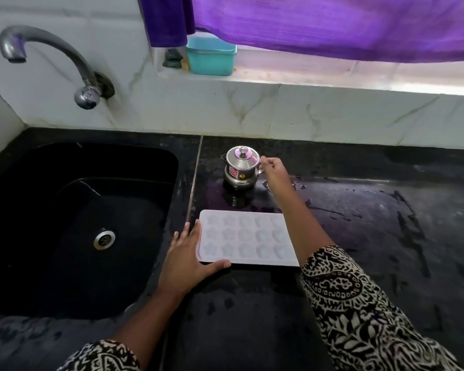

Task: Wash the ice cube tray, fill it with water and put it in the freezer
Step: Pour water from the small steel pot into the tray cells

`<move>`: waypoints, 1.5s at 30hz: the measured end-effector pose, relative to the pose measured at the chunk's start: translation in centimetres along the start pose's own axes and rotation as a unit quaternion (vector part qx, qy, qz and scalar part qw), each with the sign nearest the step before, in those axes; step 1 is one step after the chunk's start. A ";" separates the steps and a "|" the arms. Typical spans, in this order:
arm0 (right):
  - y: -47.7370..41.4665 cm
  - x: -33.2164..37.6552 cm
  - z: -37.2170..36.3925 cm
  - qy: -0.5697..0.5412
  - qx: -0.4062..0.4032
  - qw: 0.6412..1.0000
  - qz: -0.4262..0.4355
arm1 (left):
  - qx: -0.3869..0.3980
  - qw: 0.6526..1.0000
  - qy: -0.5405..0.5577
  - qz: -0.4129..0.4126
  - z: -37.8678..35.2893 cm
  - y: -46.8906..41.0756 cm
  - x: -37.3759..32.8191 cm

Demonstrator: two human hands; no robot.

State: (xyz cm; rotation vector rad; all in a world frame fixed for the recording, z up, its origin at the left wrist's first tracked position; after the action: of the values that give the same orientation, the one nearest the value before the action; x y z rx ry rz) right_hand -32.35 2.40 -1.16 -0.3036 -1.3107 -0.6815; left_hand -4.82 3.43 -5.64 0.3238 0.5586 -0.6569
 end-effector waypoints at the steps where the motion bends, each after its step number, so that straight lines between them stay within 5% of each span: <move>1: -0.5 -0.2 -0.1 -0.004 -0.001 1.000 0.001 | 0.002 1.000 0.001 0.001 -0.1 0.0 0.1; 12: -1.7 -1.8 -2.8 -0.259 -0.004 0.966 0.024 | 0.009 1.000 -0.014 0.002 -0.2 -0.3 0.1; 24: 0.0 1.5 -1.9 -0.469 -0.066 0.877 0.082 | 0.016 1.000 -0.018 -0.004 -0.3 -0.4 0.1; 45: 4.5 1.7 -0.1 -0.288 0.021 0.953 0.088 | -0.024 0.999 -0.023 -0.012 -0.4 -0.6 0.4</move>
State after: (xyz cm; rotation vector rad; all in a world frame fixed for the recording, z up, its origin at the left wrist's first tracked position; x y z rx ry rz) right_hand -29.39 5.32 1.20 -0.6079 -1.8227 -0.4216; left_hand -5.13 2.99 -6.23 0.2568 0.5337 -0.6707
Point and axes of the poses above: each hand's wrist, its own y-axis away from the middle knuckle, its own z-axis out of the back of the hand, x = y × z, the point moved 7 cm from there along -y, towards the middle knuckle, and after that the axes turned 6 degrees about x, right-handed, at the moved point
